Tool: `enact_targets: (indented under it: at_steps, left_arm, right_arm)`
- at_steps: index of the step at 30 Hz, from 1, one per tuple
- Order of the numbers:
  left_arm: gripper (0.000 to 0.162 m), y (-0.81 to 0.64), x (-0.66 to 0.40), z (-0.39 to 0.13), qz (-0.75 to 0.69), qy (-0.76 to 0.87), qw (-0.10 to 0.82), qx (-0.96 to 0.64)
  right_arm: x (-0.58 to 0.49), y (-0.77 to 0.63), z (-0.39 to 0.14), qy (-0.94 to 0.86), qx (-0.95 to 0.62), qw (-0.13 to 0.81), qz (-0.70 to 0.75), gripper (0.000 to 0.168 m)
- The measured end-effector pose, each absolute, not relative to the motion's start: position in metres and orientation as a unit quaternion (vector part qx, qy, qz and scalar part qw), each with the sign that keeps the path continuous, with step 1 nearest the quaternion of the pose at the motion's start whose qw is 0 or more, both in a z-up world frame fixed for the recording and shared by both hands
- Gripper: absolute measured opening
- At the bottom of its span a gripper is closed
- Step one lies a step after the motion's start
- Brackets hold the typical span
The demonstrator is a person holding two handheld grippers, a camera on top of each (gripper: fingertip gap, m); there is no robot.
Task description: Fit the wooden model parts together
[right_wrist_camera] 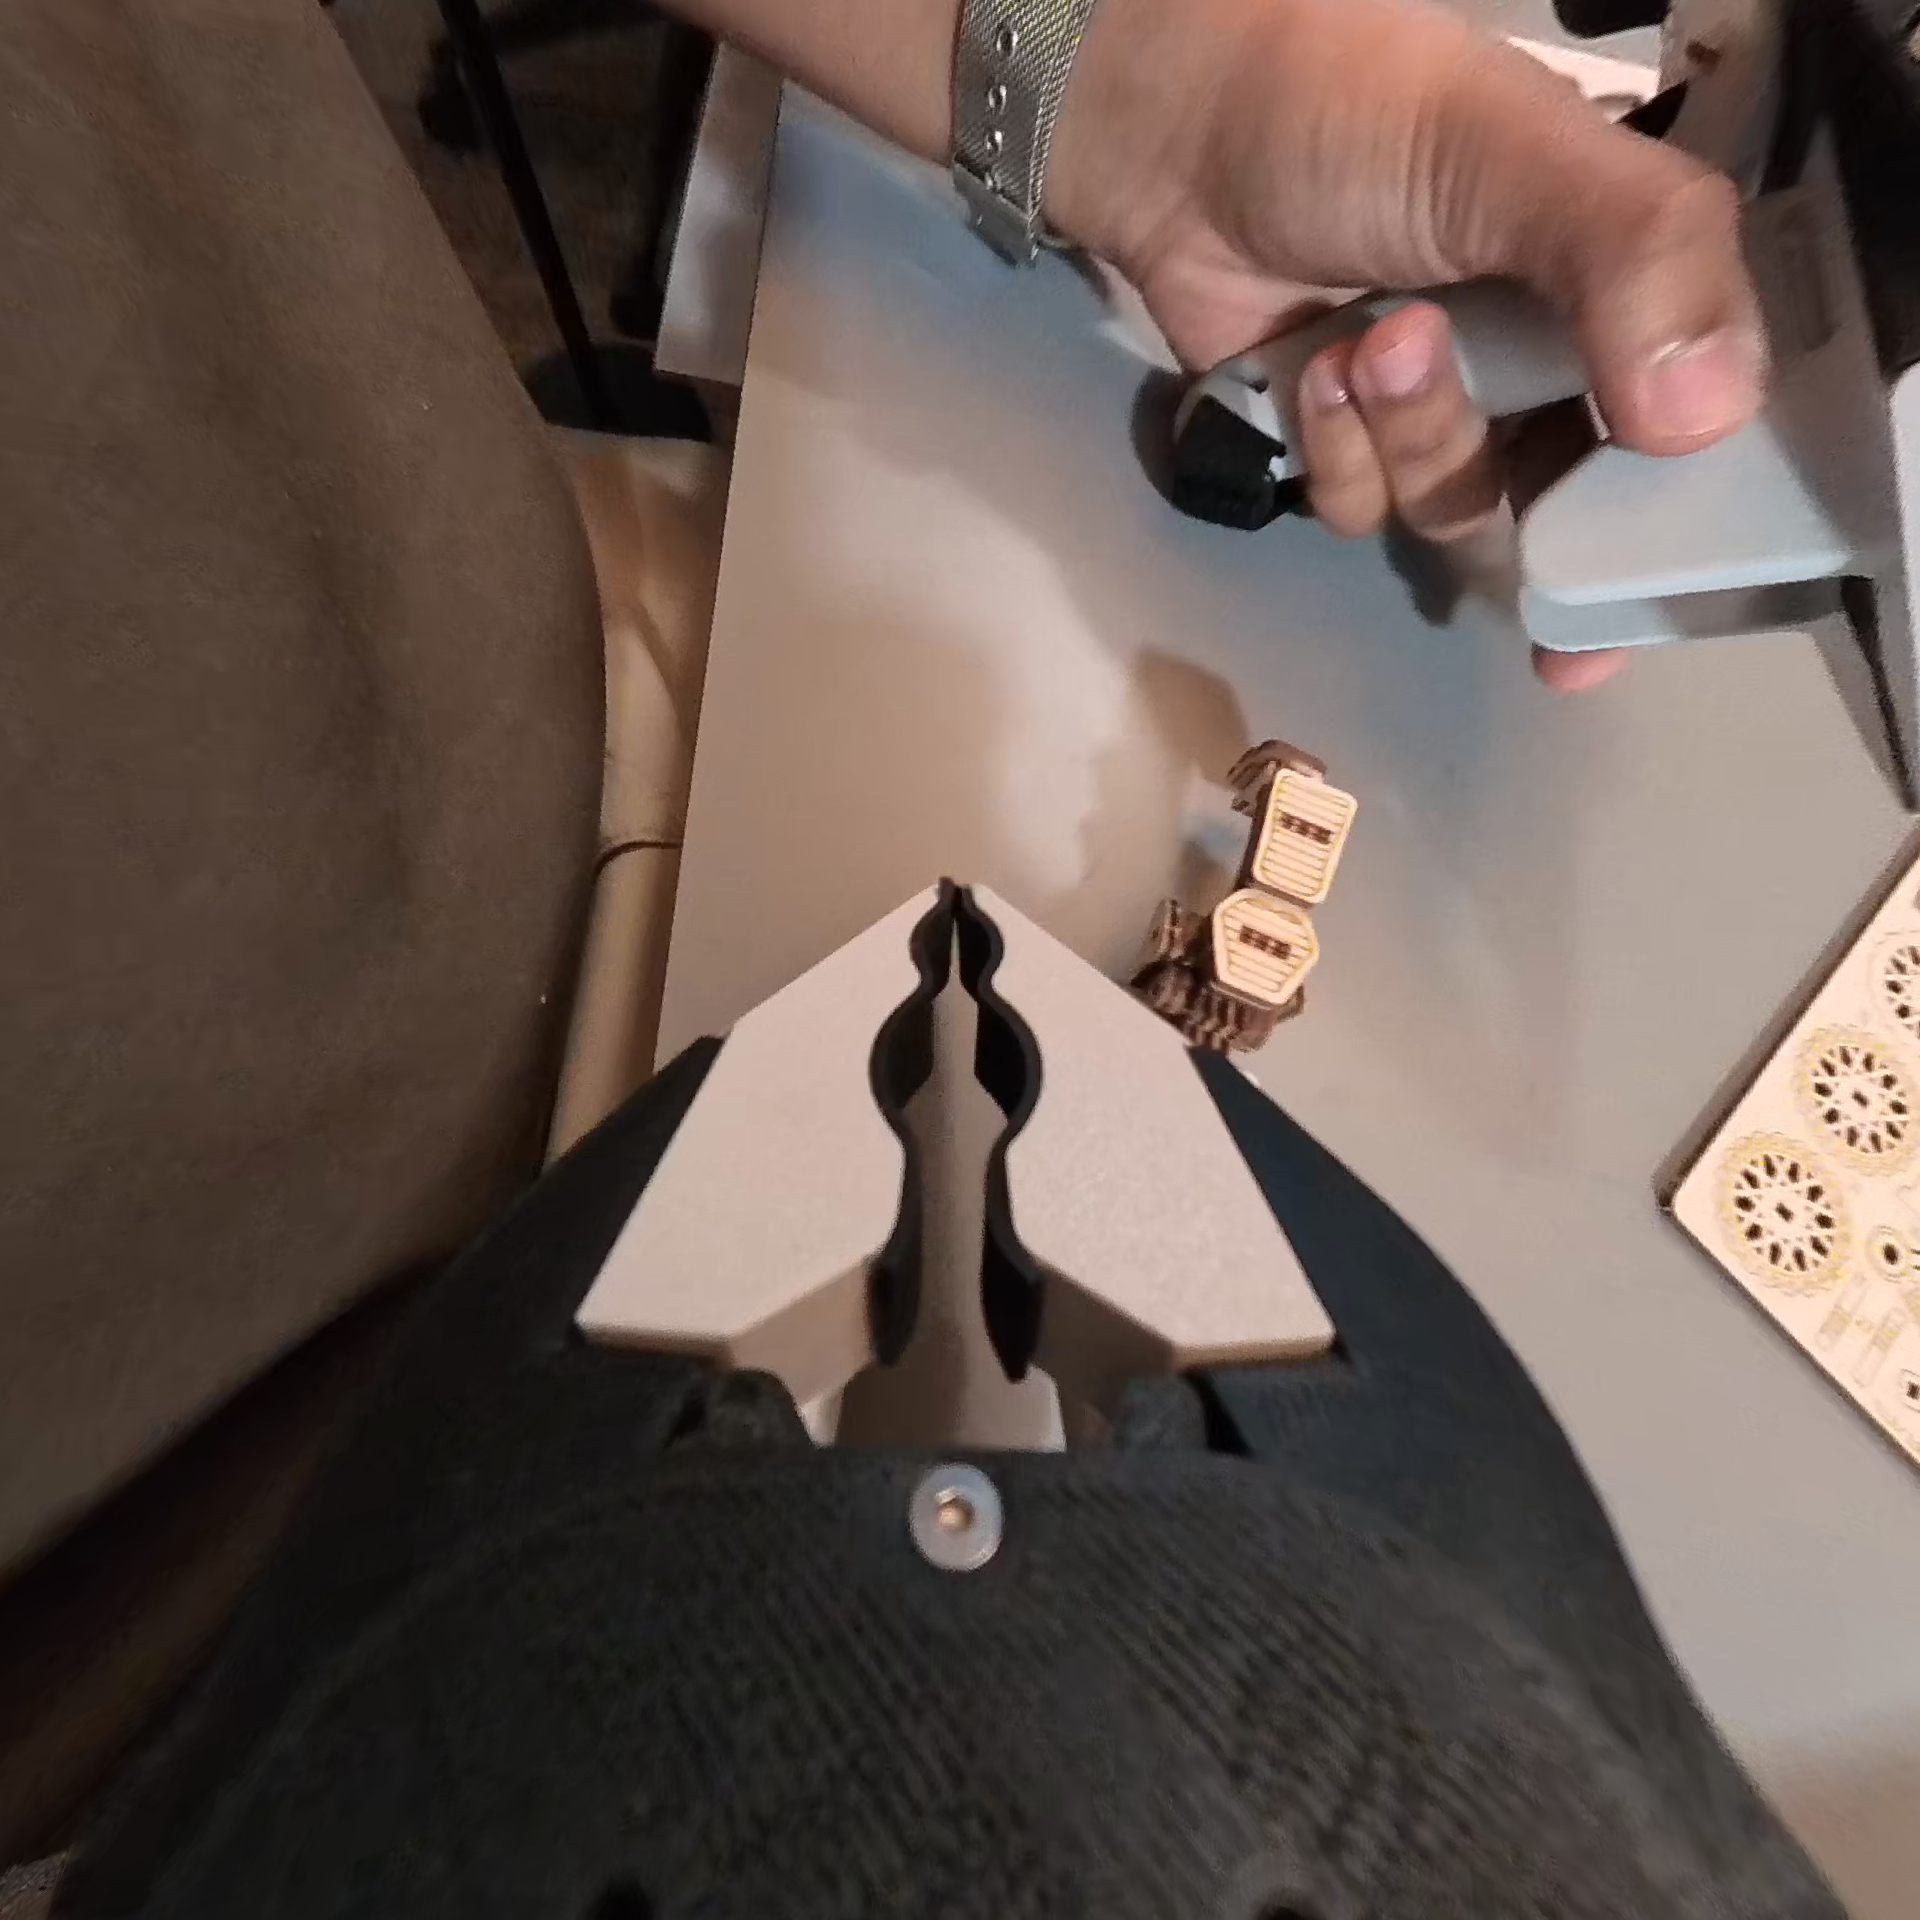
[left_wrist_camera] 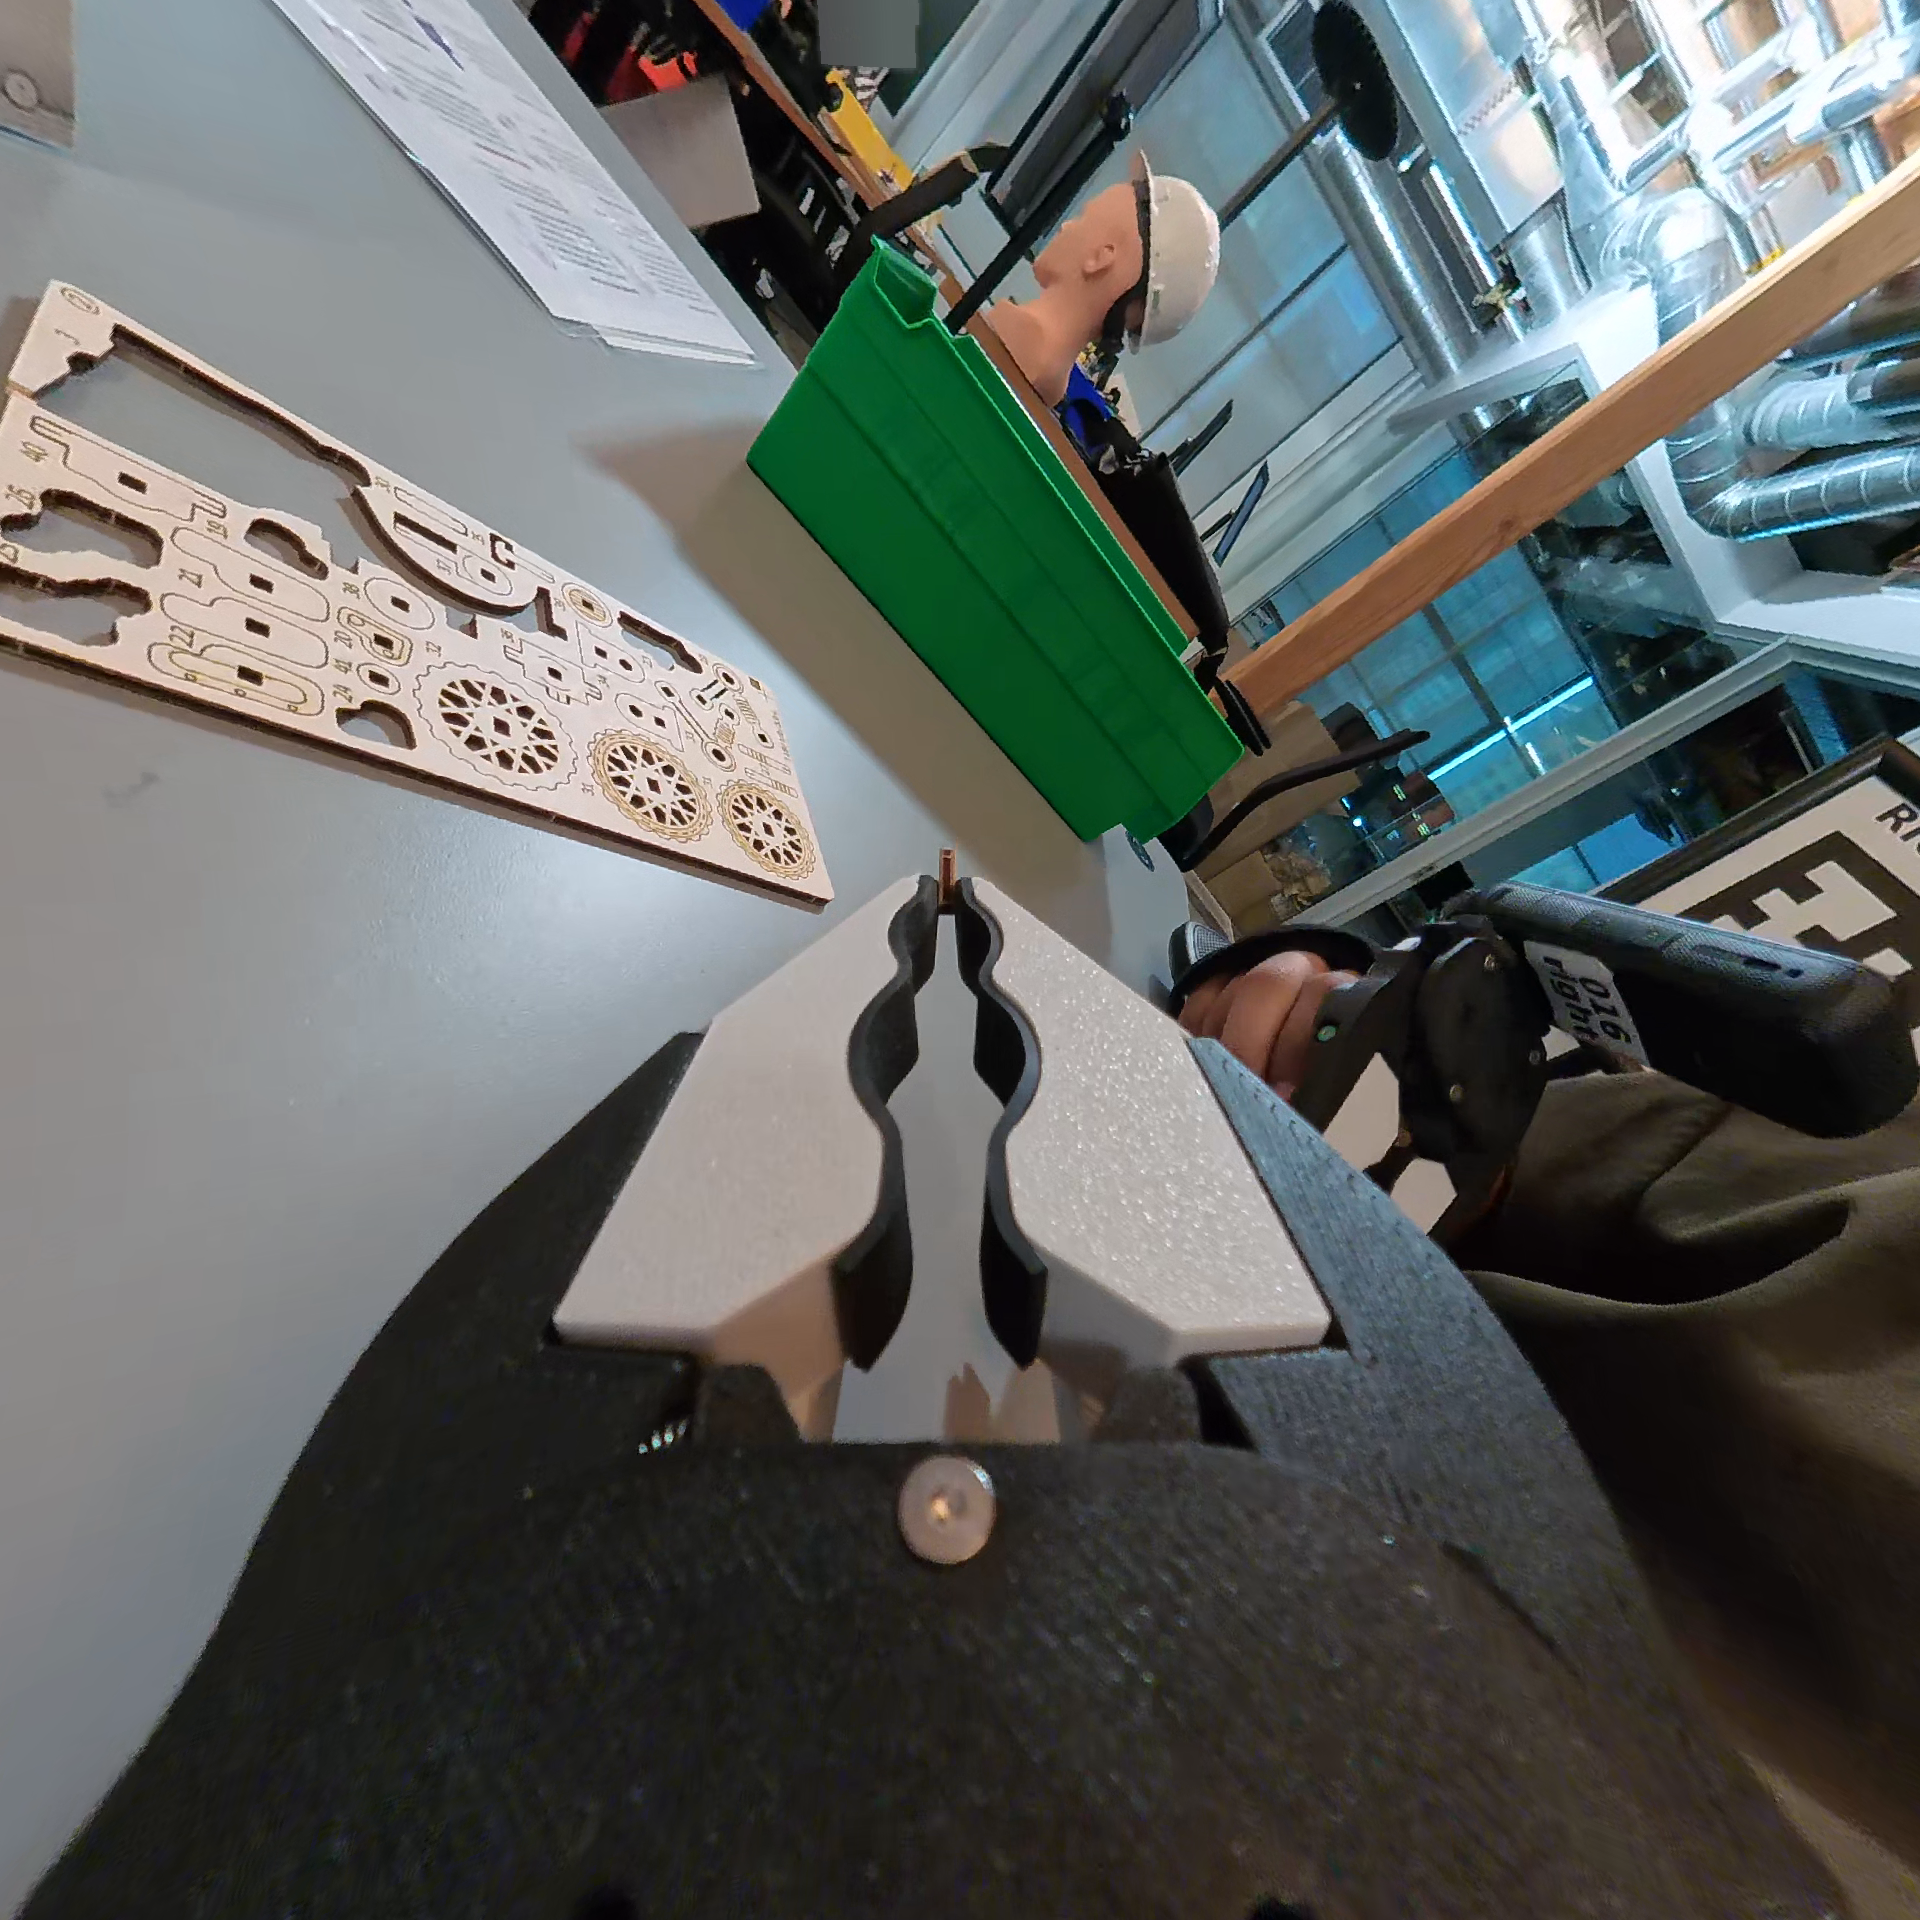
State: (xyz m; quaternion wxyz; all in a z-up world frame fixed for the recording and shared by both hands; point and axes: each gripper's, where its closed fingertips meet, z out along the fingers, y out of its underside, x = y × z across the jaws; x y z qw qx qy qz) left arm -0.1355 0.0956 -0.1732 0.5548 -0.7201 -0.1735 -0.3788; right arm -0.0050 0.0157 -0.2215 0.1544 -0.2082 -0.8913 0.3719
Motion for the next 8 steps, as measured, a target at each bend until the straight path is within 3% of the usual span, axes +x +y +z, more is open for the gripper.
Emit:
enact_targets:
  at_steps: [8]
  left_arm:
    - [0.001,0.0963,-0.1356,-0.1751,-0.382,-0.178,0.549,-0.722]
  right_arm:
    - [-0.0033,0.0148,-0.2224,-0.89,-0.212,0.145,0.377,0.0]
